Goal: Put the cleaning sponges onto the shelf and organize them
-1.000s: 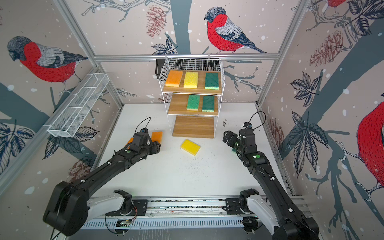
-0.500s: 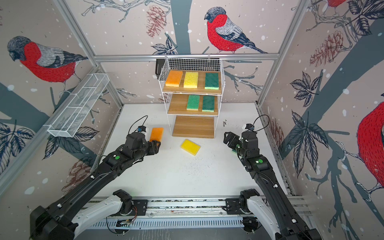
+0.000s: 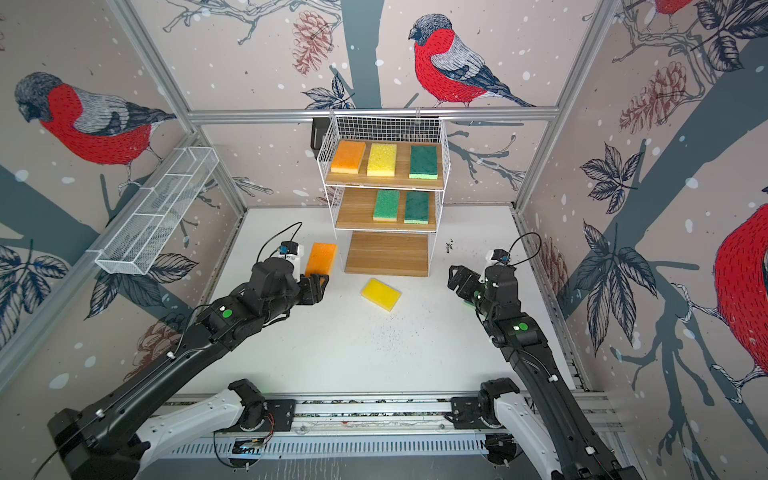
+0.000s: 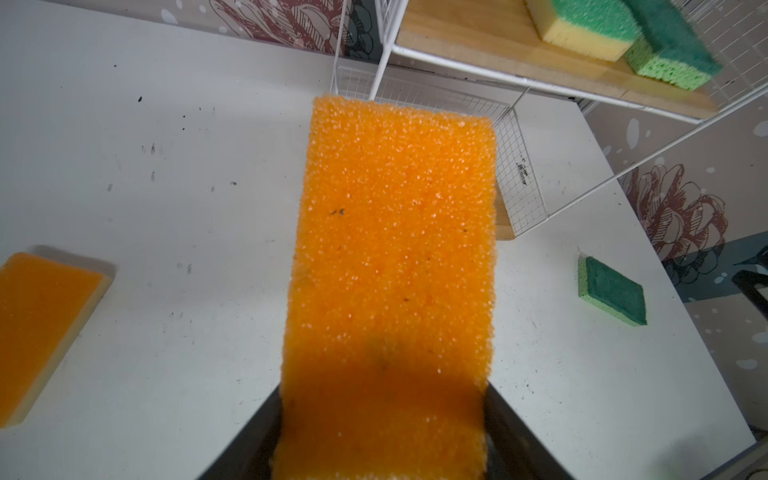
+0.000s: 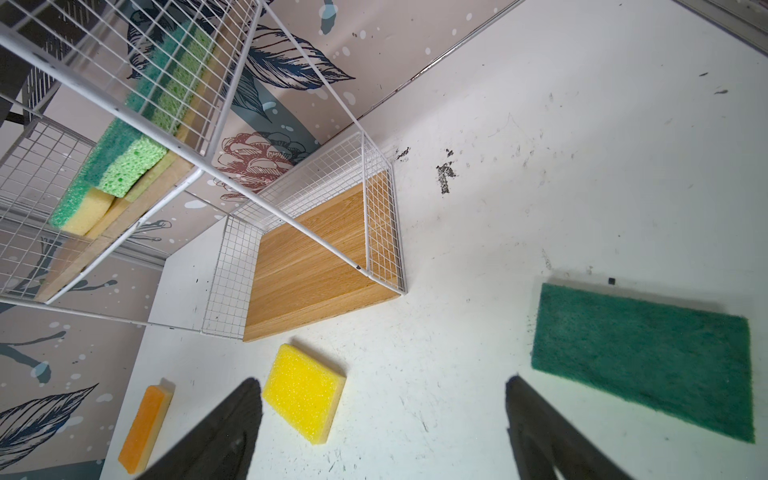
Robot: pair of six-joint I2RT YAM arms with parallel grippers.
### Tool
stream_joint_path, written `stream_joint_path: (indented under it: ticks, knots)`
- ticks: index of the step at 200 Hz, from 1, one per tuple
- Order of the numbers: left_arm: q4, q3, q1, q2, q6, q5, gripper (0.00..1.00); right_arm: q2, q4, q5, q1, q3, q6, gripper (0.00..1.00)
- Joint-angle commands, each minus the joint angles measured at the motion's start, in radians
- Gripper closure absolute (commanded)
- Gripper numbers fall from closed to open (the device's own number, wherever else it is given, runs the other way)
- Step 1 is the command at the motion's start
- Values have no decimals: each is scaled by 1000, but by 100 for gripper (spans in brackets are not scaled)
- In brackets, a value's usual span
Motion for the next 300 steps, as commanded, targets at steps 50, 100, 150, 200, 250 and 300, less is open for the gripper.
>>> stream_joint_path:
  ticks: [50,100,150,200,250,300]
  knots:
    - [68,100,-17,56,46,-13,36,-40,-23,14,1,-6,-2,9]
    - [119,149,-54,116,56,-39,36,-41,-27,22,1,-5,-17,9]
    - [180,204,-77,188,84,-97,36,-54,-23,18,1,-2,-52,8]
    - [222,251,-77,248,90,-137,36,-78,-14,-46,1,5,-138,7]
    - [275,279,-77,301,82,-144,36,-80,-17,-114,3,8,-203,7]
    - [325,312,-77,371,80,-139,36,-70,-20,-119,3,12,-222,7]
